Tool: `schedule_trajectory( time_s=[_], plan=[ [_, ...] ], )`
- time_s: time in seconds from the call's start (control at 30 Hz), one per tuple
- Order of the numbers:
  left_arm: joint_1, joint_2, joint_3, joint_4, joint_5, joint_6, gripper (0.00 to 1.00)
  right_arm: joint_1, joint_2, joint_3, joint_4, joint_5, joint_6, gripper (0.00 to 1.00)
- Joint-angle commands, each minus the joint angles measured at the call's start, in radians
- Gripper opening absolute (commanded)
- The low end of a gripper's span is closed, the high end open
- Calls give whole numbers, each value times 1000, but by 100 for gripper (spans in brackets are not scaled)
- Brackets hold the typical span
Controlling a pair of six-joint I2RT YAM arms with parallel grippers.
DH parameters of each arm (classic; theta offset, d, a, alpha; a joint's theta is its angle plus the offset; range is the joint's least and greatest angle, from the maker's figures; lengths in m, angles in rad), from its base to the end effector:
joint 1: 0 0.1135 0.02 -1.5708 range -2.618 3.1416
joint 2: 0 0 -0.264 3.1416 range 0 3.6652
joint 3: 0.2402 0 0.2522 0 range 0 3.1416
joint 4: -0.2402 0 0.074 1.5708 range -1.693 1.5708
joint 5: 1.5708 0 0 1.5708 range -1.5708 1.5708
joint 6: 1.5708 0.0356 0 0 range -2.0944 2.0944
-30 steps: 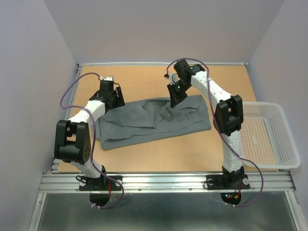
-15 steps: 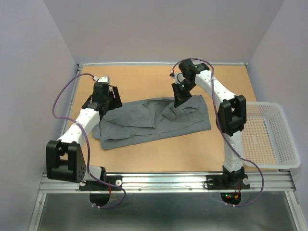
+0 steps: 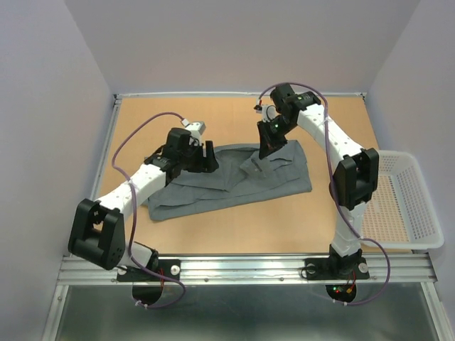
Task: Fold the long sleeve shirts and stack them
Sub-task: Fold the shirt
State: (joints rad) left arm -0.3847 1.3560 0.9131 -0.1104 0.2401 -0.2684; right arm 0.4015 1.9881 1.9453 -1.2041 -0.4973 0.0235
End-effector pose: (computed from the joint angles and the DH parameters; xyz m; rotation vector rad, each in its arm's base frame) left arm 0.2778 -0.1216 0.2636 0.2717 2.1567 -0.6358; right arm 0.3687 0.1750 0.3045 -0.6459 2.7528 0.7985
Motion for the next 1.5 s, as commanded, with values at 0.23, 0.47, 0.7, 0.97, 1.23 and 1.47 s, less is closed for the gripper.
schedule_trajectory(
  time_s=[0.23,0.47,0.7,0.97,1.23,1.47],
  plan=[
    [-85,106,-34,46,105,29,74,10,-35,-43,-26,-3,19,9],
    [-88,186,-36,63,88,24,73,8,-11,-46,-23,11,18,9],
    [-88,278,-17,-17,84,47,73,10,44,-10,-9,74,26,13],
    [-88,267,-40,-57,100,72,73,0,195,164,-5,365,104,21],
    [-88,249,-5,-118,111,129,73,-46,253,210,78,592,176,42],
    [-88,238,7,-121,110,120,73,-79,31,-87,329,488,282,48]
  ],
)
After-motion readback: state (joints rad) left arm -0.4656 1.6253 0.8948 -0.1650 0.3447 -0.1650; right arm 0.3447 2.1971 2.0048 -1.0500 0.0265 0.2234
